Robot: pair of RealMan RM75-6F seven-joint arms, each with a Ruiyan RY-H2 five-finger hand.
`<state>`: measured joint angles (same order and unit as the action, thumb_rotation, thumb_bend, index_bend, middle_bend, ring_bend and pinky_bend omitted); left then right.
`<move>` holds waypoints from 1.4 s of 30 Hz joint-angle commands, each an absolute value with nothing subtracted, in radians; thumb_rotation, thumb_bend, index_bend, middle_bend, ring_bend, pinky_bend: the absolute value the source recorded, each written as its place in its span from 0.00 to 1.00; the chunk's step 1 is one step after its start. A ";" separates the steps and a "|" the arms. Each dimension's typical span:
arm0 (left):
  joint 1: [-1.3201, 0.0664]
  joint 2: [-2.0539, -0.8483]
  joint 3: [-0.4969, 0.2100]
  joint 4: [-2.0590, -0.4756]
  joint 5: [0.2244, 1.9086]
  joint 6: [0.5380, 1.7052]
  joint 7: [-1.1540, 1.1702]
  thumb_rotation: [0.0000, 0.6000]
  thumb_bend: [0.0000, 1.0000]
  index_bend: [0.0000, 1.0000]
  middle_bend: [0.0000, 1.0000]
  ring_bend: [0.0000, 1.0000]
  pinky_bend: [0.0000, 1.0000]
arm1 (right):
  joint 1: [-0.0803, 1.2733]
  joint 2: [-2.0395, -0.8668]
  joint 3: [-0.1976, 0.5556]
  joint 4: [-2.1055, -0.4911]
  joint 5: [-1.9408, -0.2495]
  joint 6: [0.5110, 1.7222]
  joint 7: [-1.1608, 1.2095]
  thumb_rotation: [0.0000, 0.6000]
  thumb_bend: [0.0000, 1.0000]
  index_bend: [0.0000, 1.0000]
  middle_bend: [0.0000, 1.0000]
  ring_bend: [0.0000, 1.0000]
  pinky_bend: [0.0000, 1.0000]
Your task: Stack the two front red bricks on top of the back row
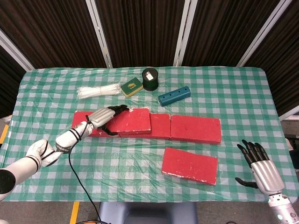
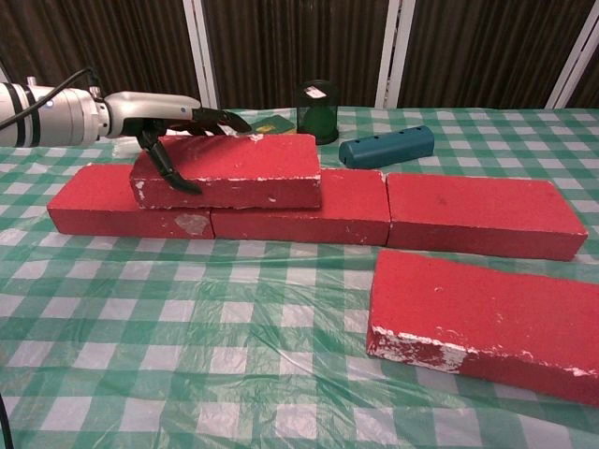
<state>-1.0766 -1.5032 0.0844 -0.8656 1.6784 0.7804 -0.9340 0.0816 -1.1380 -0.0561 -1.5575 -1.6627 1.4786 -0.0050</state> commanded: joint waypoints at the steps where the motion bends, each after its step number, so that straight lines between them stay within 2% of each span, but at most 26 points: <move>1: -1.079 -1.516 0.097 -0.839 1.689 0.792 -0.960 1.00 0.26 0.00 0.00 0.33 0.16 | 0.080 -1.139 -0.055 -1.559 -1.660 1.478 -0.008 1.00 0.09 0.00 0.00 0.00 0.00; 5: -1.079 -1.522 0.112 -0.818 1.701 0.810 -0.993 1.00 0.26 0.00 0.00 0.30 0.14 | 0.080 -1.142 -0.052 -1.561 -1.653 1.473 -0.015 1.00 0.09 0.00 0.00 0.00 0.00; 8: -1.084 -1.517 0.126 -0.821 1.707 0.806 -1.027 1.00 0.26 0.00 0.00 0.21 0.07 | 0.079 -1.143 -0.050 -1.564 -1.649 1.471 -0.023 1.00 0.09 0.00 0.00 0.00 0.00; 10: -1.085 -1.517 0.131 -0.817 1.711 0.810 -1.034 1.00 0.26 0.00 0.00 0.09 0.03 | 0.076 -1.143 -0.047 -1.567 -1.641 1.472 -0.031 1.00 0.09 0.00 0.00 0.00 0.00; 12: -1.085 -1.520 0.135 -0.810 1.713 0.814 -1.039 1.00 0.26 0.00 0.00 0.04 0.01 | 0.073 -1.142 -0.045 -1.572 -1.637 1.475 -0.036 1.00 0.09 0.00 0.00 0.00 0.00; 15: -1.087 -1.524 0.141 -0.802 1.715 0.814 -1.048 1.00 0.26 0.00 0.00 0.01 0.00 | 0.070 -1.143 -0.043 -1.575 -1.635 1.478 -0.042 1.00 0.09 0.00 0.00 0.00 0.00; 31: -1.090 -1.487 0.168 -0.826 1.731 0.861 -1.076 1.00 0.26 0.00 0.00 0.00 0.00 | 0.071 -1.155 -0.039 -1.579 -1.626 1.463 -0.075 1.00 0.09 0.00 0.00 0.00 0.00; 37: -1.047 -1.392 0.153 -0.955 1.733 0.992 -1.020 1.00 0.25 0.00 0.00 0.00 0.00 | 0.085 -1.170 -0.049 -1.564 -1.676 1.465 -0.051 1.00 0.09 0.00 0.00 0.00 0.00; 42: -0.914 -1.252 0.194 -1.166 1.748 1.157 -0.821 1.00 0.26 0.00 0.00 0.00 0.00 | 0.142 -1.171 -0.051 -1.616 -1.671 1.369 0.033 1.00 0.09 0.00 0.00 0.00 0.00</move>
